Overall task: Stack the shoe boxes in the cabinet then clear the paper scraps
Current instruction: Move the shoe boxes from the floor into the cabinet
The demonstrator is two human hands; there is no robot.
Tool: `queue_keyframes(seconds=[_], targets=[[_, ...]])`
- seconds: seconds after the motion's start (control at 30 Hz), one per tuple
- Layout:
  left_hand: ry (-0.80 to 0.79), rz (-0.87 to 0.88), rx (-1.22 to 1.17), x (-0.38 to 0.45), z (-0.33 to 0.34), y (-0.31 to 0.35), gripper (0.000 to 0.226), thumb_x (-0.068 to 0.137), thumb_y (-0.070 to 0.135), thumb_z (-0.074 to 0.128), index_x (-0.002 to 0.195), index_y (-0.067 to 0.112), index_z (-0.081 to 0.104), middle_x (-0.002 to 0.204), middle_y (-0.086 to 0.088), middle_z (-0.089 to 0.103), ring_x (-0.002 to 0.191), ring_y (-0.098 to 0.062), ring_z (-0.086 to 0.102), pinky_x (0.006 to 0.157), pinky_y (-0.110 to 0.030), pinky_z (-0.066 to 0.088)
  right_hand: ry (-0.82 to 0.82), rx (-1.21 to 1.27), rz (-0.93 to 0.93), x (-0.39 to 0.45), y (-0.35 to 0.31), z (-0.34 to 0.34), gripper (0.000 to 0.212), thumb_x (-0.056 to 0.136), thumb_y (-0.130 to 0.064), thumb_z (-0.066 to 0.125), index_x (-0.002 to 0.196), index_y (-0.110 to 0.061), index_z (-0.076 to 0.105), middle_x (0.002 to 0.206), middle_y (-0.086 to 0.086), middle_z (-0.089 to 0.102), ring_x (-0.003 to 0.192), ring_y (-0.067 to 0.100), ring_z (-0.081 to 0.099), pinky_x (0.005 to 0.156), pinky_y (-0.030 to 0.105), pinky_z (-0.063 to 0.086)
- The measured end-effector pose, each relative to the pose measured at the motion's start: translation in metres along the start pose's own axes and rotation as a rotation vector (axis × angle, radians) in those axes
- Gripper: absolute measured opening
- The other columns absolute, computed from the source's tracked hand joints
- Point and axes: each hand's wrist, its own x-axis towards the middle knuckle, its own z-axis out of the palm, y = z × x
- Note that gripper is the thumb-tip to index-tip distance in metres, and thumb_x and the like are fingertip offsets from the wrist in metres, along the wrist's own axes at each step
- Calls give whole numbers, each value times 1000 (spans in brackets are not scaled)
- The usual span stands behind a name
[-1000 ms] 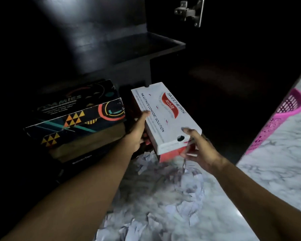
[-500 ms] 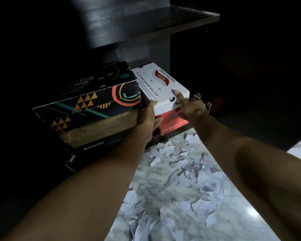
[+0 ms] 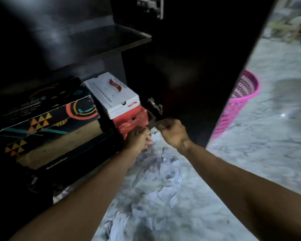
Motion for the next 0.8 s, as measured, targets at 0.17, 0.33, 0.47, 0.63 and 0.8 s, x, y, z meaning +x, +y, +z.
queue_keyframes(seconds=[0.17,0.33,0.47,0.63,0.8], targets=[[-306,76,181,-53,75,19,20,104,10,49,101,15,68,93,-8,72,72,-19,69,59,-20,53,77,-127,-54,-69,35,-99,18,90,-32,74,101,-18,78,80,-10,72,66,-6,62,68,12,45],[-553,99,263,-106,170,42,19,101,12,54,109,11,72,94,-11,73,79,-24,71,76,-31,48,317,-200,110,-132,73,-207,31,86,-53,74,97,-25,74,65,-10,64,74,14,66,70,26,47],[-733,95,313,-149,249,48,18,103,16,56,112,13,71,98,-8,72,79,-22,72,73,-29,50,576,-184,189,-186,104,-289,31,89,-55,69,89,-24,72,77,-5,76,78,19,73,74,33,57],[-922,90,368,-200,340,36,18,100,19,59,113,16,71,106,-7,71,87,-22,71,75,-29,50,943,-163,276,-257,157,-383,27,85,-48,65,90,-23,72,91,-4,73,81,17,69,73,33,54],[-1021,-17,425,-244,413,20,35,94,52,64,121,30,58,125,2,60,107,-18,64,95,-40,55,1223,-82,570,-322,220,-450,57,81,-48,62,127,-15,64,128,14,63,120,31,60,103,44,50]])
